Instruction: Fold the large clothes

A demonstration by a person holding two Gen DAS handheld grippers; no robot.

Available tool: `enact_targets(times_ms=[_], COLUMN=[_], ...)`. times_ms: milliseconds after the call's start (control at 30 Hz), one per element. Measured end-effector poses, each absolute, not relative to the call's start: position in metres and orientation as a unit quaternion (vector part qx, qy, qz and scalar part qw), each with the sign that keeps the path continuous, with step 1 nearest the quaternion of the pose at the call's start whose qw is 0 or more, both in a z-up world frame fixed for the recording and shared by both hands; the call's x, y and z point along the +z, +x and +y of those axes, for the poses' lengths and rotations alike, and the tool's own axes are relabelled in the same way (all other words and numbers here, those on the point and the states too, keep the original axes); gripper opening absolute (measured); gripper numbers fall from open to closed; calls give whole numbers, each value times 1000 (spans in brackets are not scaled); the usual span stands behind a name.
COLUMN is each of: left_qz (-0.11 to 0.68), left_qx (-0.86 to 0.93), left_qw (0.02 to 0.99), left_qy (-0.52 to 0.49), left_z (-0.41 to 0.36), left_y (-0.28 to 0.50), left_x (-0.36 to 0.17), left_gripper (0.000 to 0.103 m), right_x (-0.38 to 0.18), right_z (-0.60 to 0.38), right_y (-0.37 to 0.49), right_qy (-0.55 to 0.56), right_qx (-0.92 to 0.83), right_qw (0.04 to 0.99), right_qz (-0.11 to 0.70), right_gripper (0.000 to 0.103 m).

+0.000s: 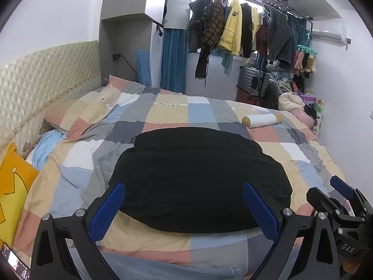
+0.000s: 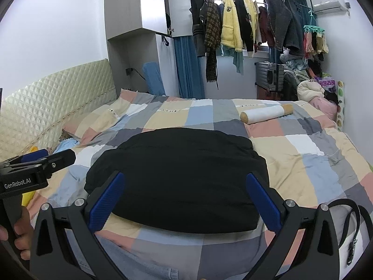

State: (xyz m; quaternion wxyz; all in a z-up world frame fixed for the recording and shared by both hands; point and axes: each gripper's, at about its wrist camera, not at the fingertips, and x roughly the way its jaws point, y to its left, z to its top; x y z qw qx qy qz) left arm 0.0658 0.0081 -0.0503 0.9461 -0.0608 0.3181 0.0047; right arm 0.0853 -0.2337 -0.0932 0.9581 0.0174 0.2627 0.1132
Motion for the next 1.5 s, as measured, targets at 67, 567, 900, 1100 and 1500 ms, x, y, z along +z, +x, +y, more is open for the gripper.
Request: enact_targets(times_ms=[67,567,900,1100,1500], left_qz=[319,320,318,313,310], left_qx=[5,8,8,11,7], left_qw=[946,945,946,947,949], left_qy=[-61,-62,-64,-66,-63], left_z=[9,8,8,6,5], left_y=[66,66,65,62,61], left_x=[-50,-51,-48,-44,-41], left_gripper=[102,102,102,102,102], right_x=[-93,-93,-91,-91,-89], right_z=[-234,-228,-231,-231,-230], right_y=[85,82,81,81,80], right_qy=[18,12,14,17,20], right_qx=[112,110,107,108,104], right_qw=[958,958,959,959,959], right_qz=[262,264,262,262,263], right_gripper=[103,103,103,103,103])
